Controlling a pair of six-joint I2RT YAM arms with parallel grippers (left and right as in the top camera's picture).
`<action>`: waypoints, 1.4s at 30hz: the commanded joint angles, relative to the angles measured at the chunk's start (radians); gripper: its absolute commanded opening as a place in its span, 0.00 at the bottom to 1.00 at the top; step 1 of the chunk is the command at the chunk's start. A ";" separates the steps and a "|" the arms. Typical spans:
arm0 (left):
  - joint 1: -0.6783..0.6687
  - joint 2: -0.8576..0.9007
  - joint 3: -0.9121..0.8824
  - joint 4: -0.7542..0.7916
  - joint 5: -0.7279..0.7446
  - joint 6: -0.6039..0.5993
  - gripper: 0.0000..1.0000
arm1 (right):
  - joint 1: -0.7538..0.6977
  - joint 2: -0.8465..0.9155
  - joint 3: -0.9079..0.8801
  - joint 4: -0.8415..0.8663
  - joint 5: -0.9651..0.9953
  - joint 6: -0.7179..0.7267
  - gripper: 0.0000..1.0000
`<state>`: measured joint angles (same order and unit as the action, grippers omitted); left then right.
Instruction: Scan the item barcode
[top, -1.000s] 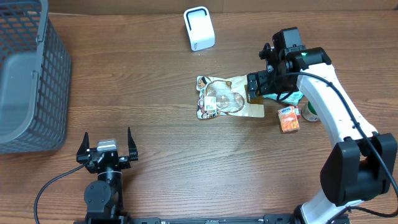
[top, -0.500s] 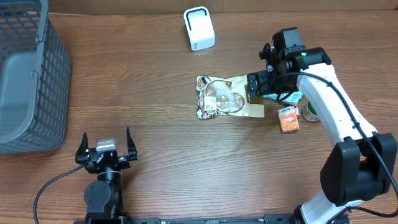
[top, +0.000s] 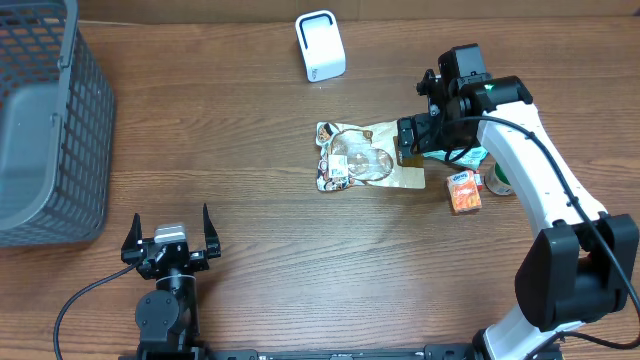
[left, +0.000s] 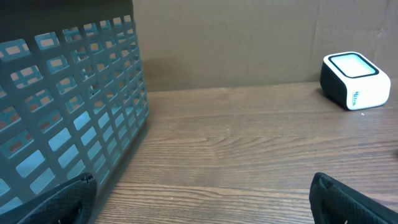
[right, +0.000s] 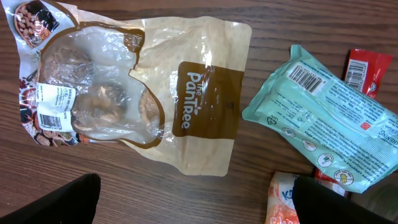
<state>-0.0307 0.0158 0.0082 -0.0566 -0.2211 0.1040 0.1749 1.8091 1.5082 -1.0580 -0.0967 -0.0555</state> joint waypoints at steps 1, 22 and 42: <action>0.006 -0.011 -0.002 0.003 -0.014 -0.018 0.99 | 0.001 -0.008 -0.004 0.005 0.006 0.004 1.00; 0.006 -0.011 -0.002 0.003 -0.014 -0.018 1.00 | 0.001 -0.008 -0.004 0.005 0.006 0.004 1.00; 0.006 -0.011 -0.002 0.002 -0.014 -0.018 1.00 | 0.002 -0.036 -0.004 0.005 0.006 0.004 1.00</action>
<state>-0.0307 0.0158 0.0082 -0.0566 -0.2211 0.1040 0.1749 1.8091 1.5082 -1.0576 -0.0963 -0.0551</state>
